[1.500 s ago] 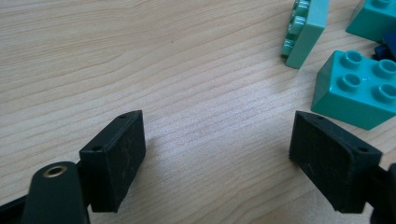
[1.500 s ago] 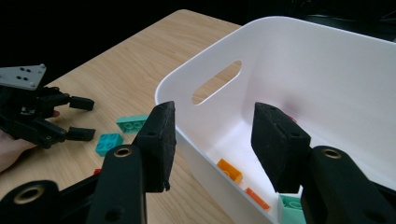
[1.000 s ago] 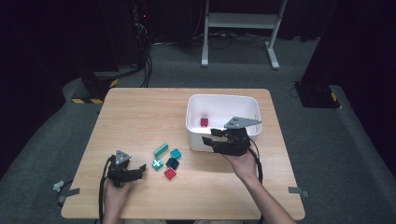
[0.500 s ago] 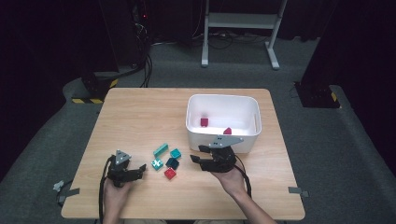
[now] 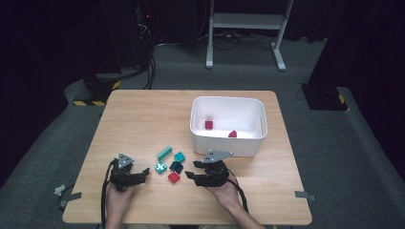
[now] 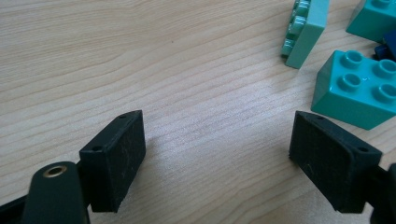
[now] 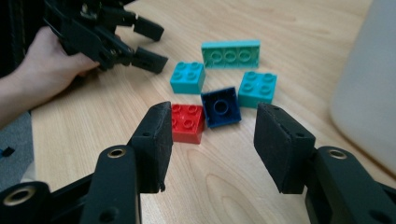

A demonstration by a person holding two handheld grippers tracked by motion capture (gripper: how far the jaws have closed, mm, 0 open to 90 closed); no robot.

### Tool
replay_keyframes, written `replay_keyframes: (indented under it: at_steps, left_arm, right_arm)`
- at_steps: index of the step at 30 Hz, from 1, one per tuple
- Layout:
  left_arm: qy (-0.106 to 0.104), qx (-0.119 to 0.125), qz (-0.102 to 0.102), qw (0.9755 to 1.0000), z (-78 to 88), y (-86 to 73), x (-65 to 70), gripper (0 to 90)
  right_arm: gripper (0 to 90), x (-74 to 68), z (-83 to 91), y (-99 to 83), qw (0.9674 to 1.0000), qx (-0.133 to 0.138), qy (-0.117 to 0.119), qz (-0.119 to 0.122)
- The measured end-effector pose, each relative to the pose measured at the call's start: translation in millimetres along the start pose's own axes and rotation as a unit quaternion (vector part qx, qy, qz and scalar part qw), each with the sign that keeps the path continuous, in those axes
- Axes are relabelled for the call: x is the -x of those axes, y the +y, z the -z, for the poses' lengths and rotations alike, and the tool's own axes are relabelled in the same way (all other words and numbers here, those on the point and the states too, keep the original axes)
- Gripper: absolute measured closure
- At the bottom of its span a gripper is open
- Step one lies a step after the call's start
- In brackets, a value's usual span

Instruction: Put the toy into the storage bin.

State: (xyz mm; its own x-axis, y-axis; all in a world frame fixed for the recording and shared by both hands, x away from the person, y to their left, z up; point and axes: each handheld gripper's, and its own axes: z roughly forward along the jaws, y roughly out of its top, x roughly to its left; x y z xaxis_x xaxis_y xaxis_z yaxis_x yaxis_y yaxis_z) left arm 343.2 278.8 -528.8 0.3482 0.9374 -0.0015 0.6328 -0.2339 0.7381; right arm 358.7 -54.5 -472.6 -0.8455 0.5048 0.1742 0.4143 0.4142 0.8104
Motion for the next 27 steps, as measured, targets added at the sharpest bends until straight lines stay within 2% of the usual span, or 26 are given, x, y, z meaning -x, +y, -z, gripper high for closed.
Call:
replay_keyframes:
  at_steps: [5, 10, 15, 21, 27]
  left_arm:
    - [0.000, 0.000, 0.000, 1.0000, 0.0, 0.0, 0.0, 18.6]
    - [0.000, 0.000, 0.000, 1.0000, 0.0, 0.0, 0.0, 18.6]
    - [0.000, 0.000, 0.000, 1.0000, 0.0, 0.0, 0.0, 18.6]
    - [0.000, 0.000, 0.000, 1.0000, 0.2, -0.1, 0.1, 18.6]
    - [0.000, 0.000, 0.000, 1.0000, 0.2, -0.1, 0.0, 18.6]
  right_arm:
    - [46.6, -3.1, -14.3, -7.9, 0.9998, -0.013, -0.010, 0.005]
    - [46.2, -4.0, -22.8, -11.5, 0.9998, -0.015, -0.011, 0.001]
    - [46.3, -7.9, -36.3, -14.1, 0.9996, -0.028, -0.003, -0.002]
    - [46.5, -18.0, -51.9, -14.6, 0.9991, -0.041, 0.007, 0.008]
    - [46.5, -25.1, -64.9, -15.7, 0.9983, -0.054, 0.005, 0.021]
